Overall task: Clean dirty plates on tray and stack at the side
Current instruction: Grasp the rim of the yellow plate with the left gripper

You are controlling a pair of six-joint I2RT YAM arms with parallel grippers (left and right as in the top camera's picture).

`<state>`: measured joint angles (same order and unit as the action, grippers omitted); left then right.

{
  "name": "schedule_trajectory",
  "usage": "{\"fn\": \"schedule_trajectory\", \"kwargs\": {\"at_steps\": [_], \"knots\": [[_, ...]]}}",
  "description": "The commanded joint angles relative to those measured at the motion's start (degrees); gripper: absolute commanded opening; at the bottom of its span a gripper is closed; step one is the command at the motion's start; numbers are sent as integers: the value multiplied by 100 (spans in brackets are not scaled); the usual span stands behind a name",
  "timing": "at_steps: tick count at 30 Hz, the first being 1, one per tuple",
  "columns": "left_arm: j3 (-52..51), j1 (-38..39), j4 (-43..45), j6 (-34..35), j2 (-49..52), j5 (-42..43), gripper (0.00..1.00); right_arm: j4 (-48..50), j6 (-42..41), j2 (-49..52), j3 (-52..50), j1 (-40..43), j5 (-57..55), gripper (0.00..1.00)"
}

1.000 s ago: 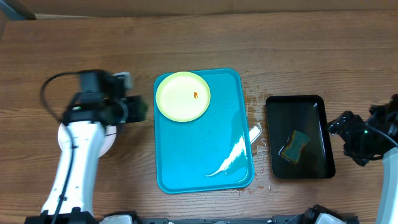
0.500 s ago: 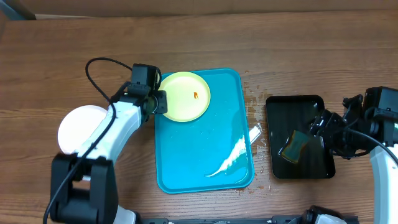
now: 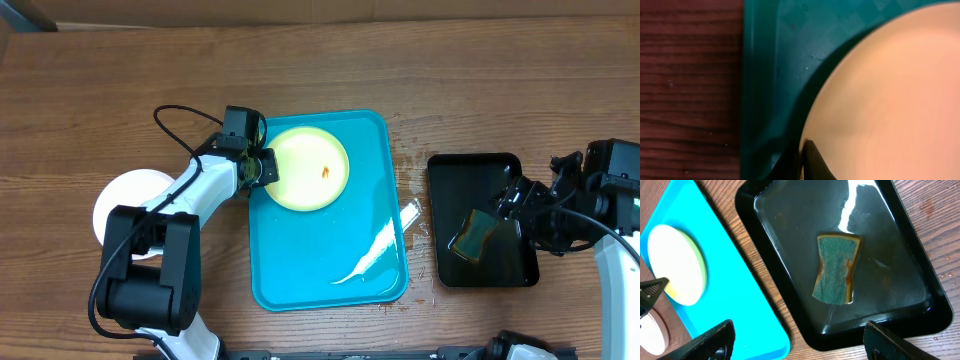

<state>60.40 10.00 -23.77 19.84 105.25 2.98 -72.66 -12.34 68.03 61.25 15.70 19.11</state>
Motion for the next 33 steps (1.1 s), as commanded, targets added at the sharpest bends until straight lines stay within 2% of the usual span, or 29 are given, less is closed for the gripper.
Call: {"fn": "schedule_trajectory", "kwargs": {"at_steps": [1,7,12,15,16,17,20,21,25,26,28,33], "knots": [[-44,-17,-173,83,94,369,4,22,37,-42,96,-28,28,84],[-33,15,-957,74,-122,876,4,22,39,-42,-59,-28,28,84],[-33,223,-1897,-39,-177,881,4,400,-15,-42,-595,-28,33,83],[-33,323,-2232,-57,-179,868,4,804,-245,-42,-957,-42,170,77],[-33,352,-2275,-55,-184,876,5,981,-271,-39,-1060,-76,223,72],[-33,365,-2280,-57,-188,894,9,1169,-297,-33,-1145,-140,201,69],[-13,391,-2277,-57,-227,1049,33,1445,-839,87,-1311,-446,-177,67],[-2,391,-2282,-57,-258,1102,37,1438,-992,160,-1342,-577,-374,65],[37,391,-2376,-61,-509,1172,43,1473,-1869,649,-1403,-1029,-1967,62],[52,391,-2413,-103,-595,1169,43,1482,-1961,769,-1403,-1062,-2090,59],[81,391,-2455,-221,-778,1172,44,1554,-1993,1115,-1405,-1078,-2020,53],[92,391,-2483,-535,-1307,1165,49,1987,-1985,2031,-1405,-1078,-1412,30]]}}
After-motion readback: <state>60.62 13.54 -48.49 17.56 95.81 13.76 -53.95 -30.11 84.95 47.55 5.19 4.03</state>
